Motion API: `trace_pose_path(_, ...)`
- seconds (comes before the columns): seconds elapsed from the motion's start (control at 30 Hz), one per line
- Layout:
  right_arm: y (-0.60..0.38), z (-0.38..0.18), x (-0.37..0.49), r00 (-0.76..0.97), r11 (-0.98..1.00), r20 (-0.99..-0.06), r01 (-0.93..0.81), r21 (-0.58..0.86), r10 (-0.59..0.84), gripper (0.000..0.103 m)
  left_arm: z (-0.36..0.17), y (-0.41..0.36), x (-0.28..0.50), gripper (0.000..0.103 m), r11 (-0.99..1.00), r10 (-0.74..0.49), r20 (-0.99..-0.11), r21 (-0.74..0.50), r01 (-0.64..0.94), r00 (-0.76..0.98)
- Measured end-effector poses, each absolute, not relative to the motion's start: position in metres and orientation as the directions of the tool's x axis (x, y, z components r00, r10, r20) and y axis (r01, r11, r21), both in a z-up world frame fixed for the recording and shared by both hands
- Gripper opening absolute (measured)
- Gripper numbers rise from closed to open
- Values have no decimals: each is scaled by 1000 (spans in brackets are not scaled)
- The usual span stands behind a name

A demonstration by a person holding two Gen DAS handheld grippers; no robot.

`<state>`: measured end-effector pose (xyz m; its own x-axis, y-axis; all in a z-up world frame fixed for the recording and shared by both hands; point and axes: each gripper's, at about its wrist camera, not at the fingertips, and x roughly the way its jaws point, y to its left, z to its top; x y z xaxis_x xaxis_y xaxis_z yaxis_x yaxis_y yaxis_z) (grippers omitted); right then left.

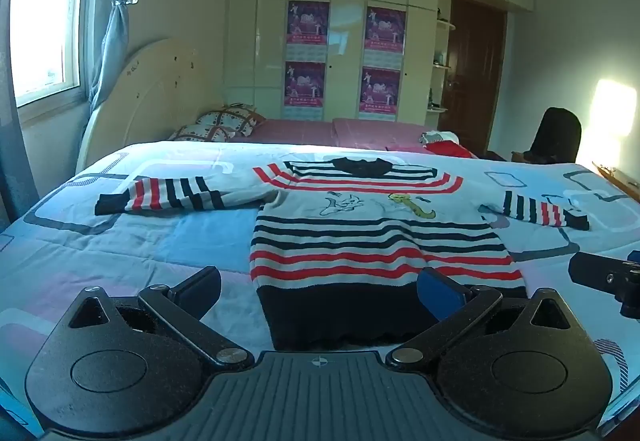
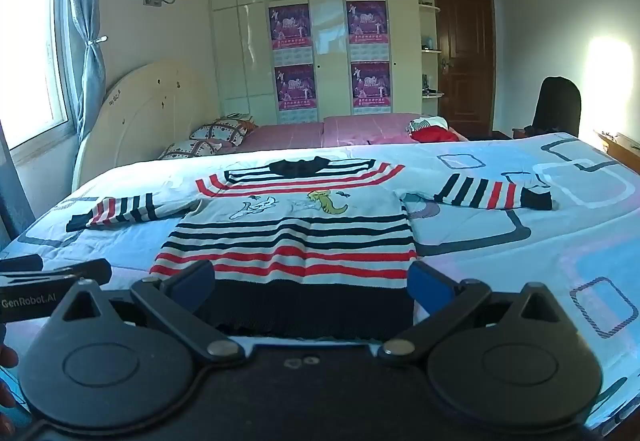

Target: Fold small clothes

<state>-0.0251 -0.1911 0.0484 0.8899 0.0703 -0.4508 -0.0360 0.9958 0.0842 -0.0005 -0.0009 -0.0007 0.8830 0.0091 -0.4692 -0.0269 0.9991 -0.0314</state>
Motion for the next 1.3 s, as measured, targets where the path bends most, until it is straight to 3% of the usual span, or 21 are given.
trace_pose_path(1.3, -194, 47, -17, 890, 995, -451, -38, 89, 75, 102, -4, 0, 10, 103, 999, 14, -479, -36, -35, 877)
